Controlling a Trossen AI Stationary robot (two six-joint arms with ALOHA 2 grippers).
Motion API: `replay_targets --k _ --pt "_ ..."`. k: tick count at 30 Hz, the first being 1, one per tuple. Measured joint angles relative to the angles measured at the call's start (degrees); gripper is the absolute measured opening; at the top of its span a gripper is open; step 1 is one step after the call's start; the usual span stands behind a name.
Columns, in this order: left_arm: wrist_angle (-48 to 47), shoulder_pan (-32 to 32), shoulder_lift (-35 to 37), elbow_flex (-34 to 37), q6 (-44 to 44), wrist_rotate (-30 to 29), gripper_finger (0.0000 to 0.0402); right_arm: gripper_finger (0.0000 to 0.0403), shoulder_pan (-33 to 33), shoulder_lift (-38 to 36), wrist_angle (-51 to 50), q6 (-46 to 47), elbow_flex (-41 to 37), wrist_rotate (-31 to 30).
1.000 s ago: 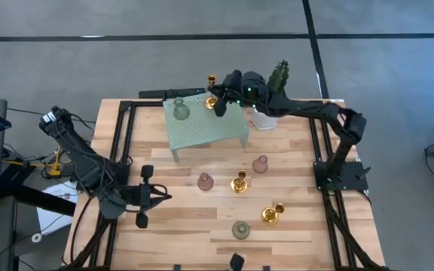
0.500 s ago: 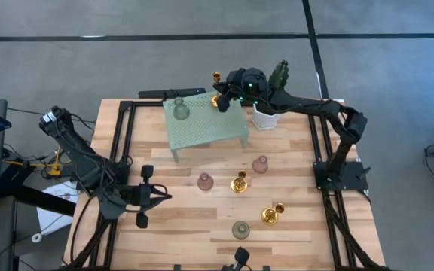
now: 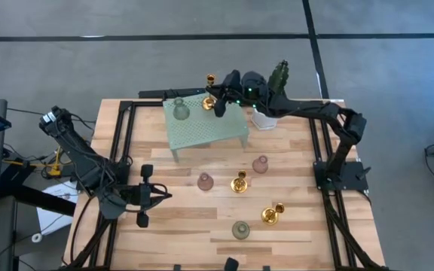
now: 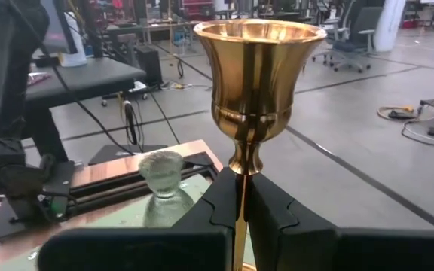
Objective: Pick & Place candle stick holders
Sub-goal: Put the bottom left golden candle holder on the shelf
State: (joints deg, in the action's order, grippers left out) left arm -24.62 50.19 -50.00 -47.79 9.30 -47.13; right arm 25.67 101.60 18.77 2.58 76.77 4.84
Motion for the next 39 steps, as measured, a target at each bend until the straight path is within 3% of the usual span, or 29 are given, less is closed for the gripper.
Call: replay_targets --k 16,33,39 --pt "0.0 0.0 0.0 0.0 0.0 0.0 0.0008 0.0004 -0.7 10.2 -3.2 -1.5 11.5 0.0" --pt "0.0 0.0 0.0 0.0 0.0 0.0 0.0008 0.0003 -0.1 10.2 -9.3 -1.7 11.7 -0.2" --pt "0.0 0.0 0.0 0.0 0.0 0.0 0.0008 0.0037 -0.1 10.2 -11.3 -2.7 11.7 -0.3"
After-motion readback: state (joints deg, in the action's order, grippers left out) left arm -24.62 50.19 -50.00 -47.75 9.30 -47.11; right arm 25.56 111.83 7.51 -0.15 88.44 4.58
